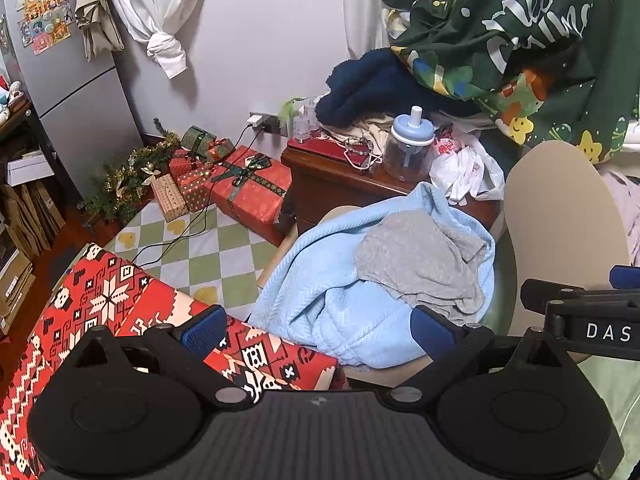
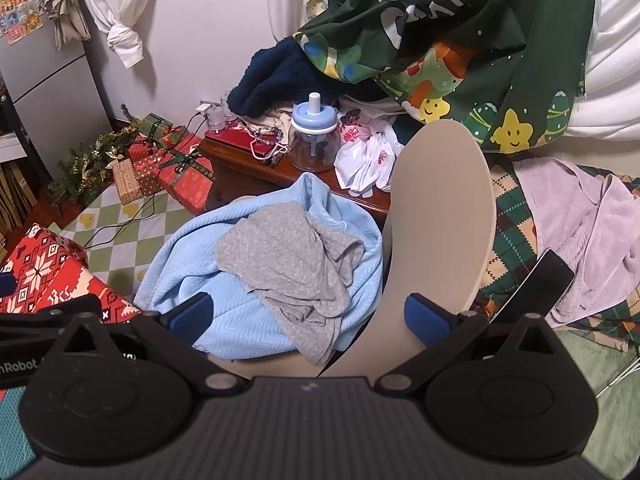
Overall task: Fold clothes
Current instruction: 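Reach both grippers toward the grey garment on the light blue blanket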
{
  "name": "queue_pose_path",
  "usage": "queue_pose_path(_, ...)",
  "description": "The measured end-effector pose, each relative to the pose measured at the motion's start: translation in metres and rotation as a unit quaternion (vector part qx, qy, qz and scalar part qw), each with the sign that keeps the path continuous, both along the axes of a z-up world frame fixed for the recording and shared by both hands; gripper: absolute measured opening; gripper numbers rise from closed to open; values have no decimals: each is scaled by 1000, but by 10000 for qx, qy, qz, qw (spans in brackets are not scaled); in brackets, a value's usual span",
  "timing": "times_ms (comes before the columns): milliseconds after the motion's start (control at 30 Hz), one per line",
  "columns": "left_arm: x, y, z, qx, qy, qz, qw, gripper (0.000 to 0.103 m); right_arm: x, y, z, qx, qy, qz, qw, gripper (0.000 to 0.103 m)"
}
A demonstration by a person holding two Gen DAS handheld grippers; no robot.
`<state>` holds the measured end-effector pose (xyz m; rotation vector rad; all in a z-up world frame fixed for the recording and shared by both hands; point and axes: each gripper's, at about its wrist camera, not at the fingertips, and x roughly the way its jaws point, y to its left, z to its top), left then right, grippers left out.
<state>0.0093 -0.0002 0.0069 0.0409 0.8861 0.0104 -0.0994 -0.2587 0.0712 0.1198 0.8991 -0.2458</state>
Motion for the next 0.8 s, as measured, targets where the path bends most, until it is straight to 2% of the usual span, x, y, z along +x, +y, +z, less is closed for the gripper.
queue_pose_path(600, 11, 1, -1, -53, 6, 36, 10000, 99, 12, -5, 9, -58, -105, 110, 9999, 103)
queue_pose_path(800, 18, 2, -1, -255, -16, 23, 9997, 99, 23, -11, 10, 302, -1, 331, 9990, 103)
